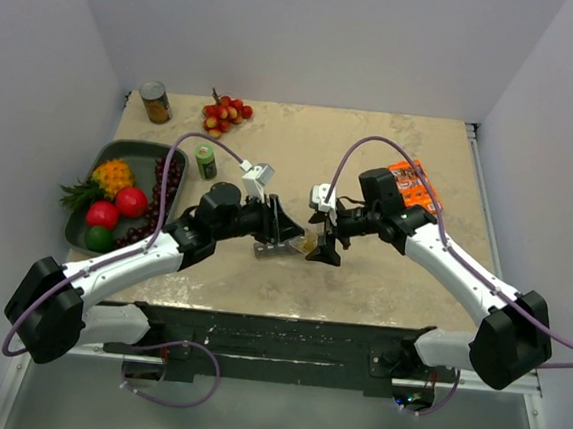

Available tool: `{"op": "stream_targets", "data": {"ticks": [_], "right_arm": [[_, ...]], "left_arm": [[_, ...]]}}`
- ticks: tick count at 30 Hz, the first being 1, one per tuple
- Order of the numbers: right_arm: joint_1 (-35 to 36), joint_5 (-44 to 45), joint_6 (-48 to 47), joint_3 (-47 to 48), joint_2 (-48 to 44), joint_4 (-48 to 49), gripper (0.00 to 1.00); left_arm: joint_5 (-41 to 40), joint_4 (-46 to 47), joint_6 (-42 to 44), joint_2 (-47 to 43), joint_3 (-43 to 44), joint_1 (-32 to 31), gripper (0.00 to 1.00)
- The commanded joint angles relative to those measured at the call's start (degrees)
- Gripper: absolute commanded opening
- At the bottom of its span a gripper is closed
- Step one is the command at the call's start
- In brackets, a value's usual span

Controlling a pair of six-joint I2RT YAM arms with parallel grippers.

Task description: Sort the pills into containers

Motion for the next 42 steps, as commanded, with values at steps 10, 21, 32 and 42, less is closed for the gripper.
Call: {"op": "stream_targets", "data": {"ticks": [10, 21, 32, 42], "right_arm": [[2.70, -2.98, 1.03, -1.60, 2.33, 2.67, 0.62], [3.23, -8.34, -7.32, 1.83, 3.48, -6.92, 0.00], [3.14, -9.14, -12.50, 1.56, 1.38, -10.96, 0.00], [3.23, -10.37, -16.20, 1.56, 1.02, -13.77, 0.00]], "left_arm": [[-0.07, 9.31, -3.82, -0.59, 2.51, -0.78, 0.00], [2.12, 13.97, -1.37, -5.42, -1.44, -0.69, 0.39], [0.71, -0.70, 26.00, -19.21, 0.14, 0.10, 0.91], [21.09, -0.26, 51.63, -22.76, -4.44, 0.01, 0.89]]}}
